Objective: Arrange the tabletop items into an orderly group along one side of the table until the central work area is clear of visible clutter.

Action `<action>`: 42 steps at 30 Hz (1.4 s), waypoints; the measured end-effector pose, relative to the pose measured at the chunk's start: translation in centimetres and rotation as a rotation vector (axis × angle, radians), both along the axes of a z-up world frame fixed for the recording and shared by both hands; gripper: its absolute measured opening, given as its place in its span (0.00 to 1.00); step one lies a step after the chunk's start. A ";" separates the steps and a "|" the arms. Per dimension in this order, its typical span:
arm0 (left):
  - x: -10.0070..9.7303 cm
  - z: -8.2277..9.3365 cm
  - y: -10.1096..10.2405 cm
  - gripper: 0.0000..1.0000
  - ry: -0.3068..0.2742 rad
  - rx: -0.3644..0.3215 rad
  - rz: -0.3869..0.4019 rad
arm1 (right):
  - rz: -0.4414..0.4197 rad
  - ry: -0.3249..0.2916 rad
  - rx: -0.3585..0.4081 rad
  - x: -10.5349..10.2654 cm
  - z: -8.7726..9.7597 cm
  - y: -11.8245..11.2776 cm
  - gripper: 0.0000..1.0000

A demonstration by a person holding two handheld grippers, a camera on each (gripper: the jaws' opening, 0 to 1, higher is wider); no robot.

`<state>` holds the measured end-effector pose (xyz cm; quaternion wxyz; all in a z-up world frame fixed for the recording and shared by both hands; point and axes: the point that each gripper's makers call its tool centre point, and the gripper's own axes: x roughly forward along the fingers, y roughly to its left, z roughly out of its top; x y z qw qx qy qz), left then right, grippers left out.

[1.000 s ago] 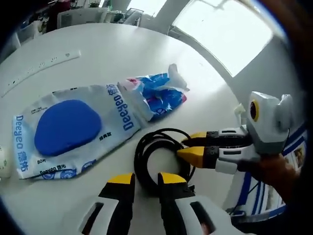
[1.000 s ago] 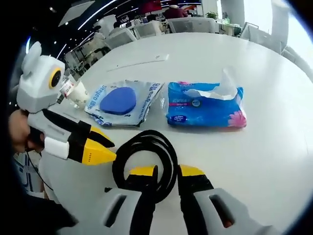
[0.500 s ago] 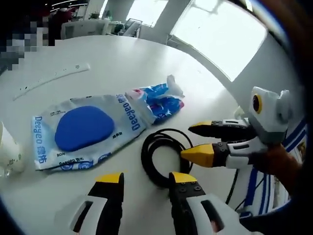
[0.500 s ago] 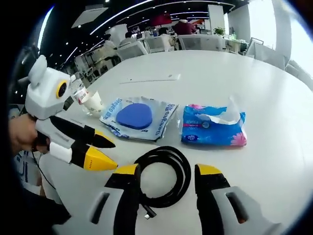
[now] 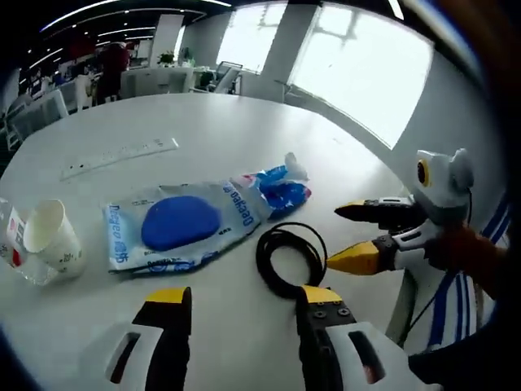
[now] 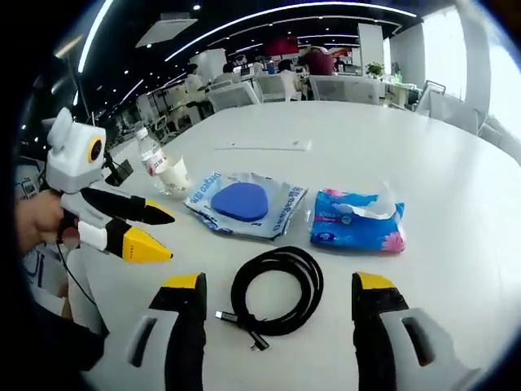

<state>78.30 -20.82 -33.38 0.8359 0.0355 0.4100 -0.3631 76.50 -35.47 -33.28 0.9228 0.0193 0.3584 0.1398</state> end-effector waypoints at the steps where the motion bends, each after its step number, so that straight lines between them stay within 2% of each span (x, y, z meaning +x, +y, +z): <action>1: -0.1 0.2 0.5 0.53 -0.010 0.005 0.005 | 0.005 -0.008 -0.005 0.0 0.1 -0.2 0.73; 3: -0.4 0.4 1.3 0.55 -0.020 0.012 0.005 | 0.008 -0.010 -0.009 0.0 0.0 -0.4 0.75; 6: -1.0 0.2 3.3 0.58 0.011 0.032 0.015 | 0.005 -0.005 0.002 -0.2 0.2 -1.0 0.79; 11: -0.9 0.7 6.7 0.61 -0.001 0.038 0.072 | -0.007 -0.007 0.006 -0.4 0.4 -1.9 0.84; 14: -1.0 1.0 8.4 0.67 -0.006 0.040 0.089 | -0.006 -0.008 0.011 -0.5 0.9 -2.0 0.88; 16: -0.7 1.5 9.7 0.70 -0.034 0.040 0.109 | -0.009 -0.011 0.021 -0.4 1.0 -2.3 0.90; 25: -0.4 3.2 14.9 0.78 -0.081 0.051 0.174 | 0.012 -0.023 0.026 -0.4 1.3 -2.2 0.98; 32: -0.3 3.9 18.3 0.82 -0.090 0.032 0.219 | 0.004 -0.024 0.016 -0.9 1.6 -2.8 0.99; 38: -0.9 4.0 20.2 0.87 -0.093 0.048 0.222 | 0.004 -0.040 0.015 -1.5 2.2 -3.1 0.99; 42: -1.3 4.3 20.7 0.88 -0.093 0.041 0.225 | 0.017 -0.053 -0.003 -2.0 2.7 -3.3 1.00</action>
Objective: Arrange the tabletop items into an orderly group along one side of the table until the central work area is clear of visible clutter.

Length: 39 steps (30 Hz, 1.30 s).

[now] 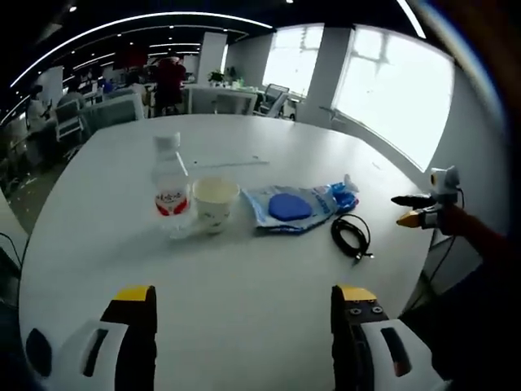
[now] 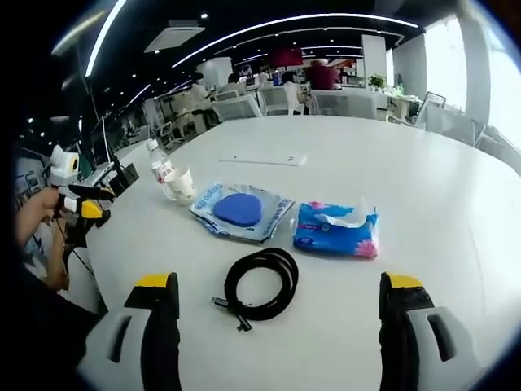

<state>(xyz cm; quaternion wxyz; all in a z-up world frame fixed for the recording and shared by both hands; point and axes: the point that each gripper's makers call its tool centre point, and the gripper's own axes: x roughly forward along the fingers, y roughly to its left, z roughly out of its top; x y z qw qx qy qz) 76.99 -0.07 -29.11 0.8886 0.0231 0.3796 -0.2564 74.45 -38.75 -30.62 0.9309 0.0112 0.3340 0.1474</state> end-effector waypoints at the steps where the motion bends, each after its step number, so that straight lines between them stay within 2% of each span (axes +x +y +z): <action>1: 0.0 0.0 0.1 0.89 -0.002 -0.001 -0.001 | 0.005 0.001 -0.003 -0.1 0.0 0.0 1.00; 7: -0.2 0.1 0.4 0.92 -0.009 -0.014 -0.007 | 0.026 0.005 -0.022 -0.7 0.3 -0.2 1.00; 12: -0.5 0.6 -0.4 0.95 -0.011 -0.038 -0.020 | 0.032 -0.003 -0.045 -1.0 0.3 -0.6 1.00; 25: -0.6 0.1 -0.9 0.99 0.011 -0.022 -0.029 | 0.004 -0.018 -0.011 -1.8 0.8 -1.3 1.00; 29: -0.5 0.3 -0.8 1.00 -0.001 -0.009 -0.032 | -0.004 -0.017 0.009 -1.9 0.9 -1.4 1.00; 32: -0.1 1.0 -0.8 1.00 -0.028 -0.024 -0.026 | 0.000 -0.021 0.006 -1.9 1.1 -1.4 1.00; 39: 0.1 1.1 -0.8 1.00 -0.022 -0.010 -0.040 | 0.008 -0.022 0.005 -1.4 1.2 -1.2 1.00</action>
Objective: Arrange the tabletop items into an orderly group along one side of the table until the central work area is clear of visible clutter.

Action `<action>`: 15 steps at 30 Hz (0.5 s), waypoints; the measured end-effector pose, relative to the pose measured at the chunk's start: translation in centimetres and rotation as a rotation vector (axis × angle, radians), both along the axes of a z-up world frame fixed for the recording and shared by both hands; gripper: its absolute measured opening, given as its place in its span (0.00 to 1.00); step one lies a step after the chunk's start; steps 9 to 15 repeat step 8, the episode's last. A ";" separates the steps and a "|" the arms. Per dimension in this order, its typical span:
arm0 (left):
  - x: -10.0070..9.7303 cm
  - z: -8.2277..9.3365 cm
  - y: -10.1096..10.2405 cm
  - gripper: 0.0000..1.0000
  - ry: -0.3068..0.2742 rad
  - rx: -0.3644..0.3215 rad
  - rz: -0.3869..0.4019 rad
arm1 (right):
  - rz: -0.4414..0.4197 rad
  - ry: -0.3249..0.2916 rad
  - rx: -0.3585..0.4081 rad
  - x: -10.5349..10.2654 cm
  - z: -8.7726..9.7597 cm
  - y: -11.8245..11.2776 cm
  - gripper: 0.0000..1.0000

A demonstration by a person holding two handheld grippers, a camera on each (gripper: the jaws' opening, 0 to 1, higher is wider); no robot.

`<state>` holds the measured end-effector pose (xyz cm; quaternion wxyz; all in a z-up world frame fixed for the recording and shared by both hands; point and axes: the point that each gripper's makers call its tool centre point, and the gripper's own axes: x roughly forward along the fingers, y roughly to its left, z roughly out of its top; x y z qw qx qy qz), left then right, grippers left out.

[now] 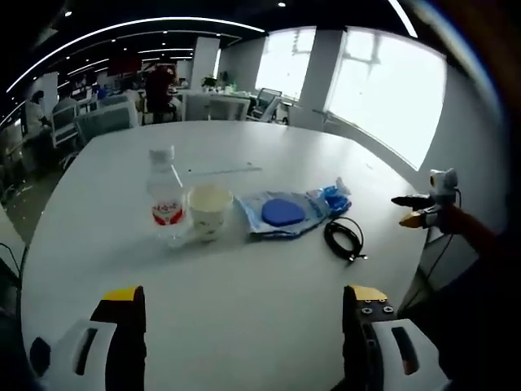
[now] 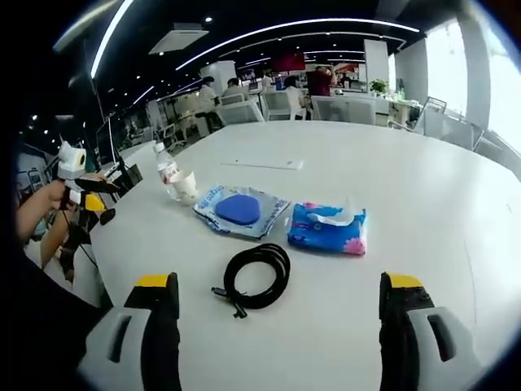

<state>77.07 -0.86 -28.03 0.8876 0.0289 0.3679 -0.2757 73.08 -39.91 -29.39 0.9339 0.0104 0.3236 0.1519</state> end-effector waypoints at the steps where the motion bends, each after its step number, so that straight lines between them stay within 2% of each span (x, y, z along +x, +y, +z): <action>1: 0.0 -0.1 0.0 1.00 0.009 0.002 -0.002 | 0.003 -0.002 -0.001 0.1 0.1 0.1 1.00; 15: 0.2 -0.5 0.3 1.00 0.017 0.016 -0.016 | 0.006 0.004 0.001 0.1 -0.1 0.0 1.00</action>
